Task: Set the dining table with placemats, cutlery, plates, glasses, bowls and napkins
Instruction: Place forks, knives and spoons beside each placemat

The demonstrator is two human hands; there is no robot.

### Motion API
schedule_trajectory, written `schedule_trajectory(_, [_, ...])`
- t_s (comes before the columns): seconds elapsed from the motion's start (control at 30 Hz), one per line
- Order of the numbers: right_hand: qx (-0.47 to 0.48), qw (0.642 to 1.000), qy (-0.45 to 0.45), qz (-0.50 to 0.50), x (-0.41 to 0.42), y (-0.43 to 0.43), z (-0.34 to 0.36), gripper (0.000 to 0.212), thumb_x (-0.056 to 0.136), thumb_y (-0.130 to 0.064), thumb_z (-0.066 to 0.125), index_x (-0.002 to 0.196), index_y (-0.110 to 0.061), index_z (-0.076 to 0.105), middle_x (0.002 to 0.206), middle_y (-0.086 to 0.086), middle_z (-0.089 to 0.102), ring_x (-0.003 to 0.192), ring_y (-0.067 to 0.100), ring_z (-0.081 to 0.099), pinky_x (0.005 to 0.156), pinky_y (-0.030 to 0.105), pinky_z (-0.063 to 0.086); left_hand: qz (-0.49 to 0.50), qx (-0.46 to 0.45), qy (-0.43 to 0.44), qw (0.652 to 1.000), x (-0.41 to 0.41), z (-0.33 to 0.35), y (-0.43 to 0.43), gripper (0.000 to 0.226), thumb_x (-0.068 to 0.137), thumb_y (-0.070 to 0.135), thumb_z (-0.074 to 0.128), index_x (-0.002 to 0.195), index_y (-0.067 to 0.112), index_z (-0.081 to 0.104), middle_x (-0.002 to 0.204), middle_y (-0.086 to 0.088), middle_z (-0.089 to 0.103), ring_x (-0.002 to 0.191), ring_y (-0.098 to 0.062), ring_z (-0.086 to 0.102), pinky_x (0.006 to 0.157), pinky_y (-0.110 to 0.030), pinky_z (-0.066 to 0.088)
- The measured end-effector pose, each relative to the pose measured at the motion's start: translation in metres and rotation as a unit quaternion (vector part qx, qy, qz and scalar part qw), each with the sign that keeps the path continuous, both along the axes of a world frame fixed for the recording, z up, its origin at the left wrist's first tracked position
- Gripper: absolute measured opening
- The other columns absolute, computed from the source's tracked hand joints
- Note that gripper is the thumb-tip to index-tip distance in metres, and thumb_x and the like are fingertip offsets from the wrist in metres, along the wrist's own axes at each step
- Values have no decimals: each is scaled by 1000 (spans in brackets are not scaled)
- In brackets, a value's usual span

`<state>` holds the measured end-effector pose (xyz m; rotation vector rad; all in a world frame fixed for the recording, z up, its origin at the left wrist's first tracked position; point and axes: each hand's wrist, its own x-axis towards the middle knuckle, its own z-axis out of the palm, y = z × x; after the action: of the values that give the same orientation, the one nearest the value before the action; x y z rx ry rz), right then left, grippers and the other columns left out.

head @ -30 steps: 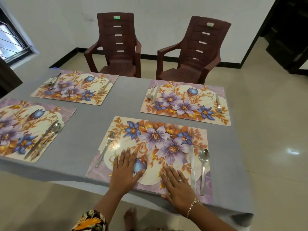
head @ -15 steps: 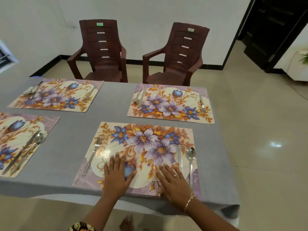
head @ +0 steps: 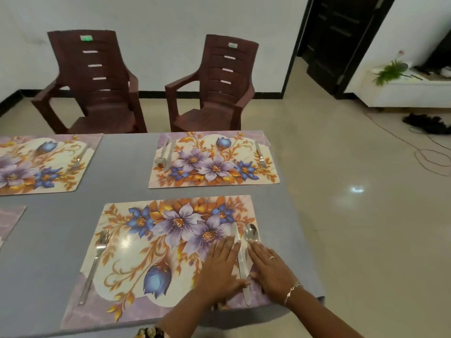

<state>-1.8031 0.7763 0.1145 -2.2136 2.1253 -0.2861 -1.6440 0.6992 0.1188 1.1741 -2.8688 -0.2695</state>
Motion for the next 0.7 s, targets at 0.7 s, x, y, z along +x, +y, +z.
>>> schedule_trajectory(0.7, [-23, 990, 40, -133, -306, 121, 7, 46, 76, -43, 53, 115, -19, 49, 110, -1, 68, 103, 17, 63, 73, 21, 54, -11, 52, 53, 997, -313, -5, 64, 67, 95, 60, 7, 123, 10, 43, 125, -20, 60, 117, -35, 57, 102, -43, 33])
